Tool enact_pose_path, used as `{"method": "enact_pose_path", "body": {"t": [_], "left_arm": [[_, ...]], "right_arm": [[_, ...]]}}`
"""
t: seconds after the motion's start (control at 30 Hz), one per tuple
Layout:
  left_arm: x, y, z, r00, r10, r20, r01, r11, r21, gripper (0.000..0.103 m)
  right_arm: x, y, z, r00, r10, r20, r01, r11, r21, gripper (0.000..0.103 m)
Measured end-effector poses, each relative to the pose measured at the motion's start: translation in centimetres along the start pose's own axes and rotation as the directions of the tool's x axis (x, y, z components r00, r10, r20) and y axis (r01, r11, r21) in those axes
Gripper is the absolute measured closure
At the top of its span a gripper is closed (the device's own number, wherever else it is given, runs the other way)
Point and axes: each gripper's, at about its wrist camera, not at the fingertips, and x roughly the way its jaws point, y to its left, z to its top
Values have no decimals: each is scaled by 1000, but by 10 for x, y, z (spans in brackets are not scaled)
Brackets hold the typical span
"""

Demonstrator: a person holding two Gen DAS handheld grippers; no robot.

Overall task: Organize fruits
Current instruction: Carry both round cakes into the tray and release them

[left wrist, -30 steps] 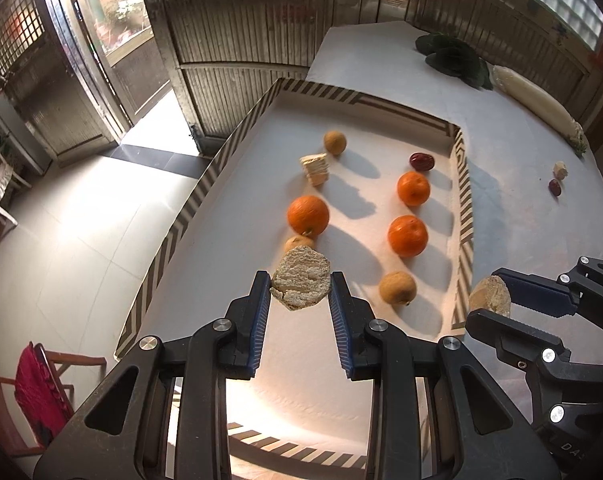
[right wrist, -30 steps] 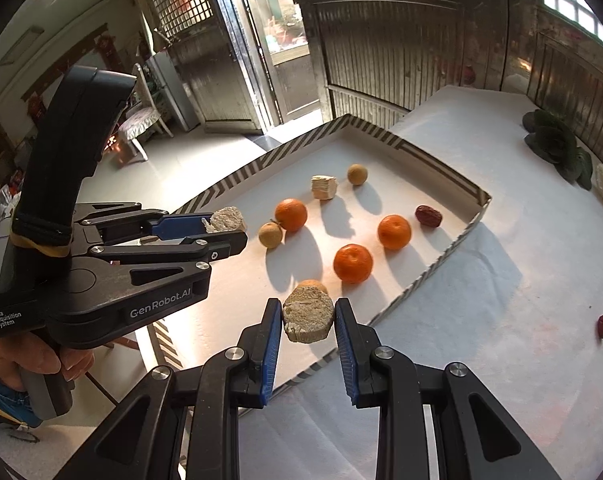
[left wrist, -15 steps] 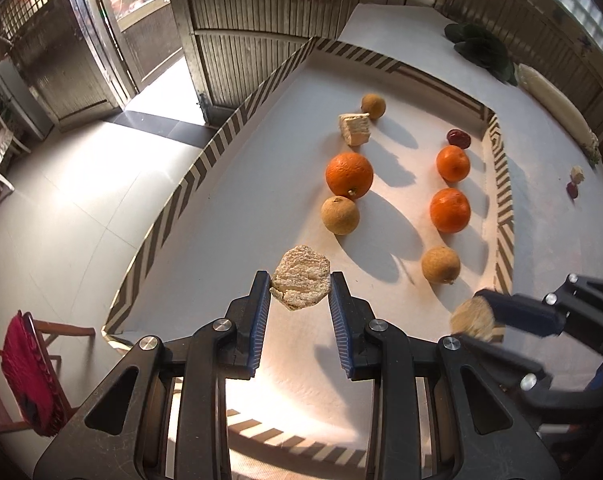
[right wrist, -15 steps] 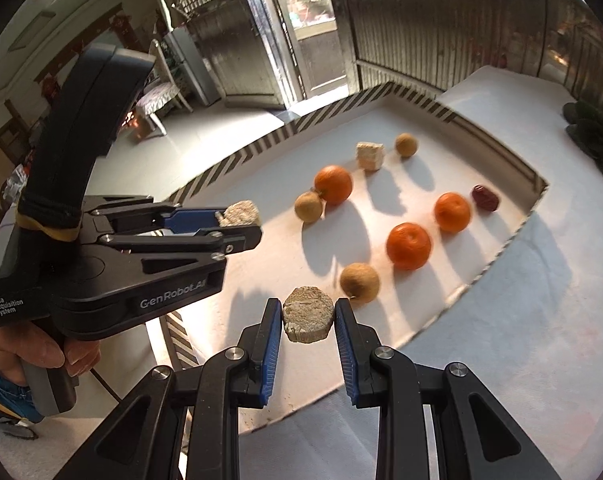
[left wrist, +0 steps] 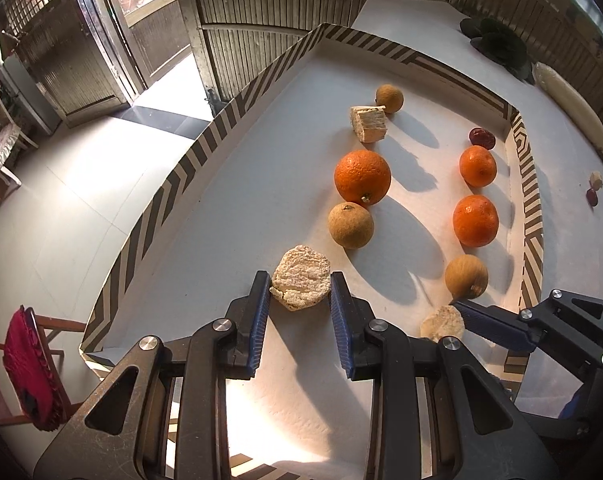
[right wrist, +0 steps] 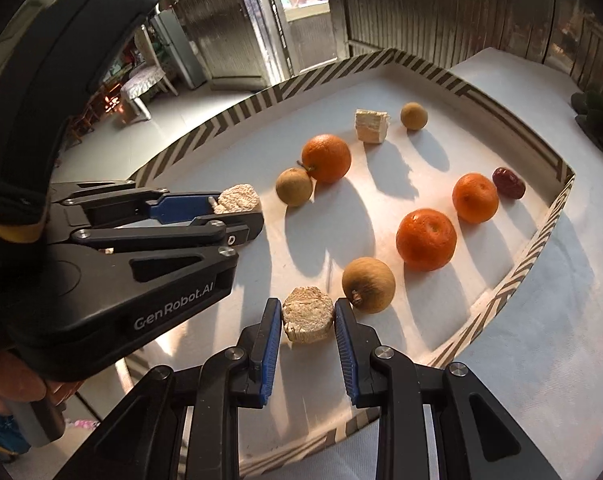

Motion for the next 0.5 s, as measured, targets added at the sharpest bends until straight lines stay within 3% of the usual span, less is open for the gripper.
{"method": "enact_pose_path", "body": {"t": [0.3,0.37,0.43,0.5], "left_arm": [[0,1,4,1000,-9,-29,9,1000,-9,73],[-1,3,6,999,-12,-34,11,1000,-18,66],[-6,5,10,1000,-16,-22,15,1000,-27,48],[-10,5,15,1000,-17,-6,17,999,-30,43]], "right_arm": [[-11,2,-4,1000,14,2,-14,1000,-20,71],[-14,1,-5,1000,13,8,-13,1000,-19,71],[-22,-1,-4,1000,14,26,-14,1000,-13,71],[-31,-4,-4,999,13,43,-13,1000,-6,70]]}}
